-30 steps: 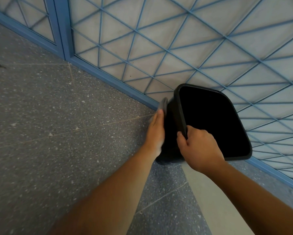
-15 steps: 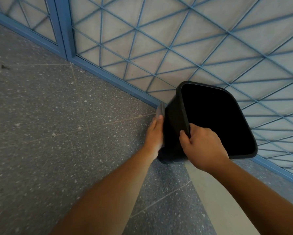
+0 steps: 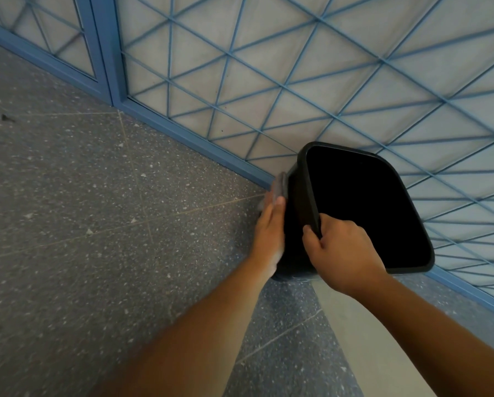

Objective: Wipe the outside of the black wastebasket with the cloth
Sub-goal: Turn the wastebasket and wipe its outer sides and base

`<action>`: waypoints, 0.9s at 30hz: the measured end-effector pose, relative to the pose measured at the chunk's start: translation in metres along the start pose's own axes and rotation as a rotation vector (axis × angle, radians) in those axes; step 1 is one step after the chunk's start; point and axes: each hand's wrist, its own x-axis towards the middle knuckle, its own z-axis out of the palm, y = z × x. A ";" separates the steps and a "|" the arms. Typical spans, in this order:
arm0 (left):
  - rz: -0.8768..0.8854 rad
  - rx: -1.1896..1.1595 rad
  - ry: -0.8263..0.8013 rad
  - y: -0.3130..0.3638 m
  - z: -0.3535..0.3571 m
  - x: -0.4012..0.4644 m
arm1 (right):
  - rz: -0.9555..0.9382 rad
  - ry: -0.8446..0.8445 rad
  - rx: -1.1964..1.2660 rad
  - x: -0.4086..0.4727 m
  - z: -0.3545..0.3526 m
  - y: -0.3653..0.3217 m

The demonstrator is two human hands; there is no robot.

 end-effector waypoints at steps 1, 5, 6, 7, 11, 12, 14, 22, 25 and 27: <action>-0.032 0.010 0.012 -0.004 -0.006 0.001 | 0.002 -0.004 -0.003 0.000 0.000 0.000; -0.114 -0.037 0.002 0.002 -0.009 0.009 | 0.003 -0.004 0.001 0.000 0.002 0.000; -0.073 -0.022 -0.005 0.004 -0.005 0.006 | -0.001 0.000 0.003 0.000 0.001 0.000; -0.043 -0.009 0.000 0.002 -0.002 0.003 | -0.007 0.002 0.001 0.001 0.001 0.001; -0.099 0.019 0.020 -0.010 -0.014 0.002 | -0.005 -0.010 -0.001 -0.001 0.000 0.000; -0.133 0.009 0.031 -0.006 -0.018 0.008 | -0.003 -0.009 0.005 -0.001 0.001 0.000; -0.122 -0.044 0.016 0.007 -0.013 0.017 | -0.005 0.005 0.009 -0.001 0.001 0.000; -0.076 0.045 -0.046 0.000 -0.019 0.009 | -0.006 0.009 0.008 -0.001 0.000 -0.001; -0.035 0.011 -0.088 0.018 -0.011 0.015 | -0.006 -0.005 0.033 -0.001 -0.001 -0.001; 0.049 0.004 -0.109 0.015 -0.003 0.010 | -0.004 -0.001 0.034 -0.001 -0.002 -0.001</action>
